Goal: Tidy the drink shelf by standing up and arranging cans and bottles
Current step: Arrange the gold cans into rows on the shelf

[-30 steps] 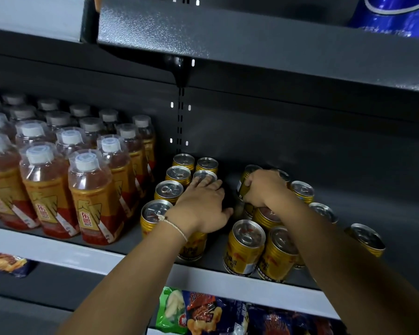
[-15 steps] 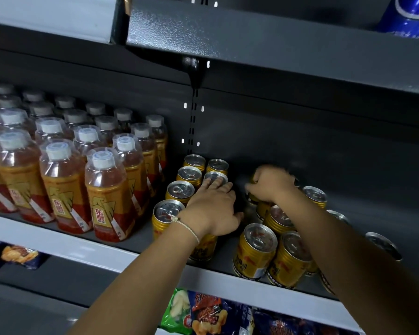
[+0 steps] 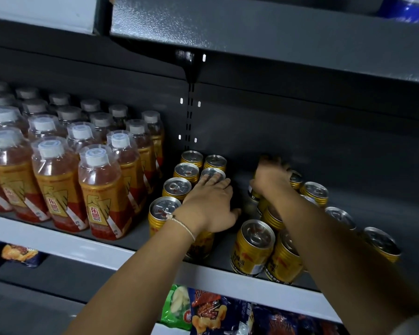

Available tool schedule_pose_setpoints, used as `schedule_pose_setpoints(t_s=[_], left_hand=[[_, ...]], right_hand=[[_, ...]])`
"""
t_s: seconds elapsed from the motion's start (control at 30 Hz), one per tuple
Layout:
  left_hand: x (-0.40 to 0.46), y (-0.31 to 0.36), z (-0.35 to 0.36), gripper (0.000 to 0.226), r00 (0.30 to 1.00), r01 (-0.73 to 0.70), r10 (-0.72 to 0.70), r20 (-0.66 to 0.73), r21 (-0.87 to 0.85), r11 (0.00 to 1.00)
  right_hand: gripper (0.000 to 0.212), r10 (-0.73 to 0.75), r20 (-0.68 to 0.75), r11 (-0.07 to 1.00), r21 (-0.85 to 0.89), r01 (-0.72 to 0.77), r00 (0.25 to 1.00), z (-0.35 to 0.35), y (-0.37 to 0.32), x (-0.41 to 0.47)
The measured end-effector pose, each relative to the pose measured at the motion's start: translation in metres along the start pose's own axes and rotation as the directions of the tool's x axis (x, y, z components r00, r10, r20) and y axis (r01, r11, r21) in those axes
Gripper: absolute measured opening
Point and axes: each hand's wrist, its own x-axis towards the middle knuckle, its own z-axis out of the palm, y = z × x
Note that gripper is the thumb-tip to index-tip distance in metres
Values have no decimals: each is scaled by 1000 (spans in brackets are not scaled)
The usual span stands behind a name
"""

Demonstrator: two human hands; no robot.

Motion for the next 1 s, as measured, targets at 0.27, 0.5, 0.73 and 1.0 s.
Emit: schedule_pose_setpoints(t_s=[0.27,0.5,0.73,1.0], left_hand=[[0,-1,0,74,1000,1,-1,5,-3,1000],[-1,-5,-3,62,998,-31,24,-53,-152,988],[3,-15,-14,28,989,41,-74,-127,-251,967],[11,-18,-3,52,990,93,-101,-103,-86,992]], right_hand=[[83,0,-6,1000,2,0,1000,0,11,5],[87,-86,28,986,146,81,996,-8,20,7],[80,-185,87,949,273,156,979,-13,30,6],[73,-77,83,966,254,54,994,-8,27,10]])
